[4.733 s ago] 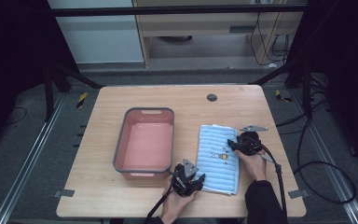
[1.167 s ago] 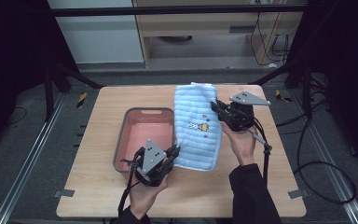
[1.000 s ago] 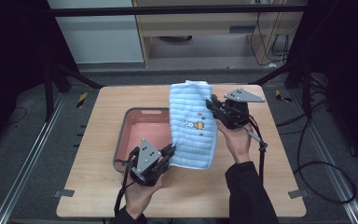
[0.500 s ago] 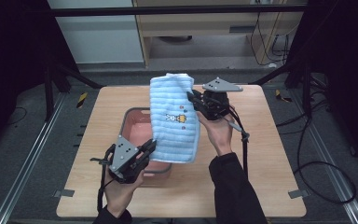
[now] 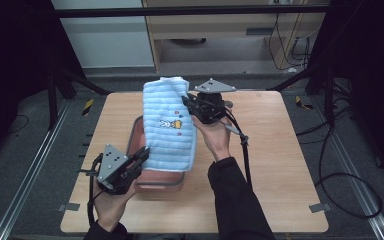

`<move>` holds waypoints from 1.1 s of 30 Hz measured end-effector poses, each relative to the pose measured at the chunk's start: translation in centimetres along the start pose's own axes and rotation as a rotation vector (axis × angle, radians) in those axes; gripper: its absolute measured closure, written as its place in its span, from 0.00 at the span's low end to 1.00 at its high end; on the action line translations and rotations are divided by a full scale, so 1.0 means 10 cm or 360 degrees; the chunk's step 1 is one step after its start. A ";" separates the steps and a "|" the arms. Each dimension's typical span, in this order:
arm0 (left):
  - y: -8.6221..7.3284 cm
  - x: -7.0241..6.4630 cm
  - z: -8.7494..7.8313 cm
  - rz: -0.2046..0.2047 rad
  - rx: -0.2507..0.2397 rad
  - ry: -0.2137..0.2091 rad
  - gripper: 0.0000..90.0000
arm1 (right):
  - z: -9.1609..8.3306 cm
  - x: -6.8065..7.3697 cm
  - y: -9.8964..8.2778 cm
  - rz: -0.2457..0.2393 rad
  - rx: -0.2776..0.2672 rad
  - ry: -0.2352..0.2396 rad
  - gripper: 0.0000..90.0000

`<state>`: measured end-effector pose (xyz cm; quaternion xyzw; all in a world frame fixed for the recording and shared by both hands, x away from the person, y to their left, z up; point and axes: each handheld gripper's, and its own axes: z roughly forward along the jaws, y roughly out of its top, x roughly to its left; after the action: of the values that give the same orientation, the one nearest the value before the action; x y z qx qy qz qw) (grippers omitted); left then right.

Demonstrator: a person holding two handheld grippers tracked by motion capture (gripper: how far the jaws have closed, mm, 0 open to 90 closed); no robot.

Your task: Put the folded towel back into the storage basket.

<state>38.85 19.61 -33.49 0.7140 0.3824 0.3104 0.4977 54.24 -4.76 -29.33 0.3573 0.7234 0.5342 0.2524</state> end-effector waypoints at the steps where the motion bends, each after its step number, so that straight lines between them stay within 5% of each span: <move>1: -0.02 0.03 -0.01 -0.0001 0.0003 0.0005 0.95 | 0.00 0.00 0.00 0.0000 0.0000 0.0000 0.88; 14: -0.27 0.28 0.04 -0.0049 0.0093 0.0071 0.95 | 0.35 0.16 -0.10 -0.0017 0.0072 0.0039 0.88; 33: -0.59 0.37 0.26 -0.0063 0.0224 0.0075 0.95 | 0.67 0.18 -0.42 0.0013 0.0182 0.0028 0.88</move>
<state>41.48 22.76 -39.67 0.7319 0.4290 0.2896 0.4432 57.08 -0.14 -35.35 0.3694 0.7534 0.4960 0.2232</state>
